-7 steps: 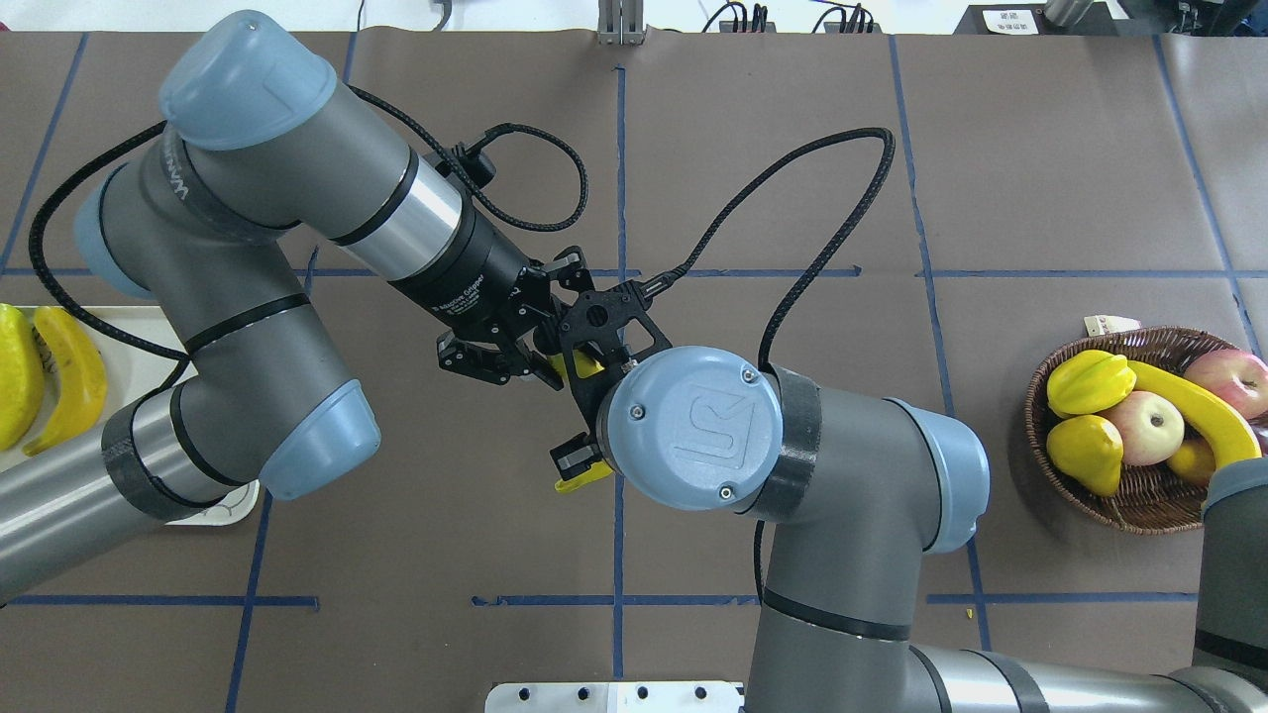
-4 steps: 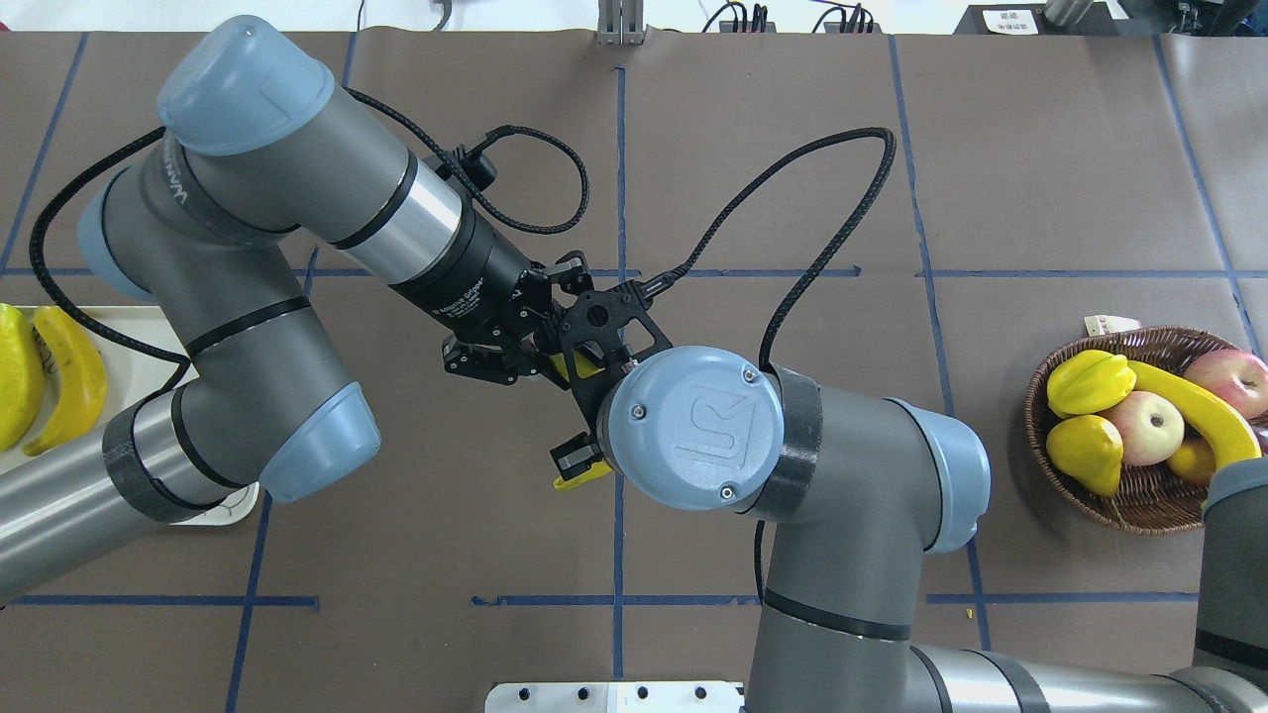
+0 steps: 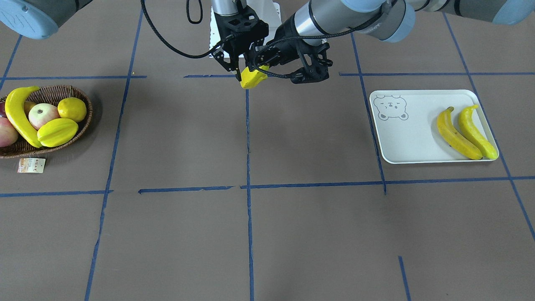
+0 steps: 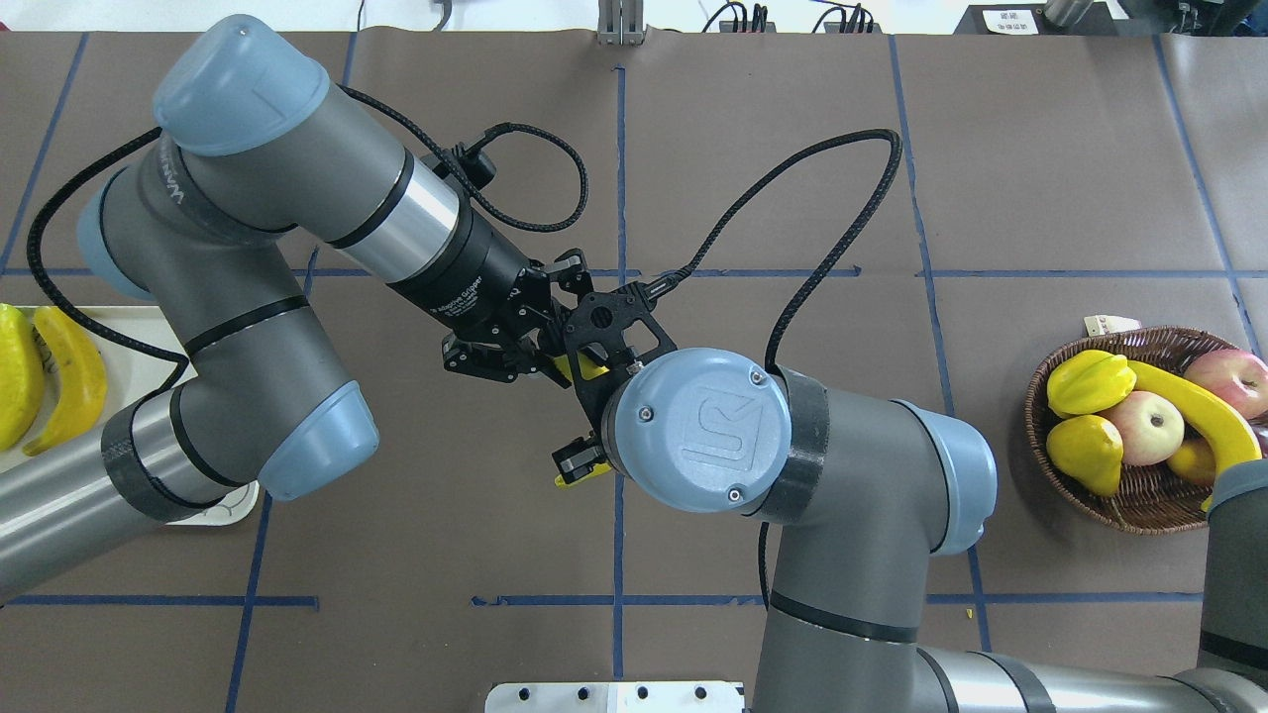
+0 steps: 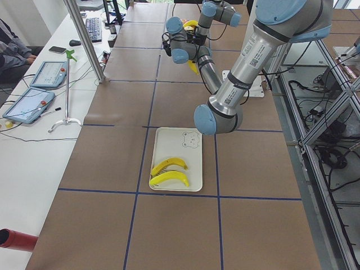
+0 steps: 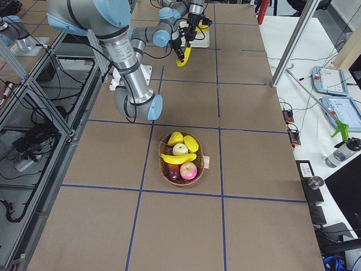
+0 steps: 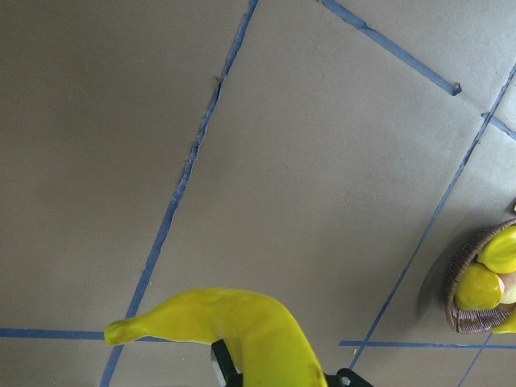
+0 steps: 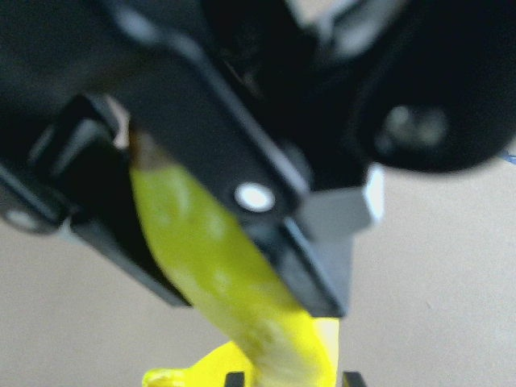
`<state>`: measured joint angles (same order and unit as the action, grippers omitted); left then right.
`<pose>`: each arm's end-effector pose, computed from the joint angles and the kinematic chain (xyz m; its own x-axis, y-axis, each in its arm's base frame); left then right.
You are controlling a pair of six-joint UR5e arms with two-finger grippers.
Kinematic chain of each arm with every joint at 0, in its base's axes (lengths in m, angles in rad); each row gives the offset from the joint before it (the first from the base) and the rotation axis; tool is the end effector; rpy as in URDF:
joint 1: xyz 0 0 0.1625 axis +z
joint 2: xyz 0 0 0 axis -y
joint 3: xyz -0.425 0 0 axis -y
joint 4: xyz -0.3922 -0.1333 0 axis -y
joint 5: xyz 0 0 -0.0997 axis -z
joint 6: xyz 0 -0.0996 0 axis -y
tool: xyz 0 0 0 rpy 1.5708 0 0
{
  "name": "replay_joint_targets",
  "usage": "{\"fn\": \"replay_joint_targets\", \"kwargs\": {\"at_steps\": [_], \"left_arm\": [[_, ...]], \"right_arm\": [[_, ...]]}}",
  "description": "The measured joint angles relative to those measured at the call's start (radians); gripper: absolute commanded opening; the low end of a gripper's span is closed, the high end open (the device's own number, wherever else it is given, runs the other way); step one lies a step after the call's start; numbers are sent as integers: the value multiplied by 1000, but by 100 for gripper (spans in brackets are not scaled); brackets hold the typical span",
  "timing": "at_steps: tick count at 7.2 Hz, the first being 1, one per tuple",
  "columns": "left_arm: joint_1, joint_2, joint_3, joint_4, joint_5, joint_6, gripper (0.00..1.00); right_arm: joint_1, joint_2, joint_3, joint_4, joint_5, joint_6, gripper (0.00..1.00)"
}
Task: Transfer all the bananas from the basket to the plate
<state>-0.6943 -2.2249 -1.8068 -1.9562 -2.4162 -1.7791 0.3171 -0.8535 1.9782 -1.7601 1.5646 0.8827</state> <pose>0.4217 -0.4276 0.1188 0.2448 -0.3823 -0.8910 -0.0767 0.9085 -0.4109 -0.5169 -0.3106 0.1078 0.6366 -0.4595 0.6194 0.1136 0.8503 0.5140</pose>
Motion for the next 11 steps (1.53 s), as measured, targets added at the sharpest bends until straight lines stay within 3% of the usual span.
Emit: {"fn": "replay_joint_targets", "kwargs": {"at_steps": [3, 5, 8, 11], "left_arm": [[-18, 1, 6, 1, 0, 2, 0], [-93, 17, 7, 16, -7, 5, 0], [-255, 163, 4, 29, -67, 6, 0], [-424, 374, 6, 27, -211, 103, 0]], "right_arm": [[0, -10, 17, 1, 0, 1, 99], [1, -47, 81, 1, 1, -1, 99], [47, -89, 125, -1, 29, 0, 99], [241, -175, 127, -1, 260, -41, 99]]}}
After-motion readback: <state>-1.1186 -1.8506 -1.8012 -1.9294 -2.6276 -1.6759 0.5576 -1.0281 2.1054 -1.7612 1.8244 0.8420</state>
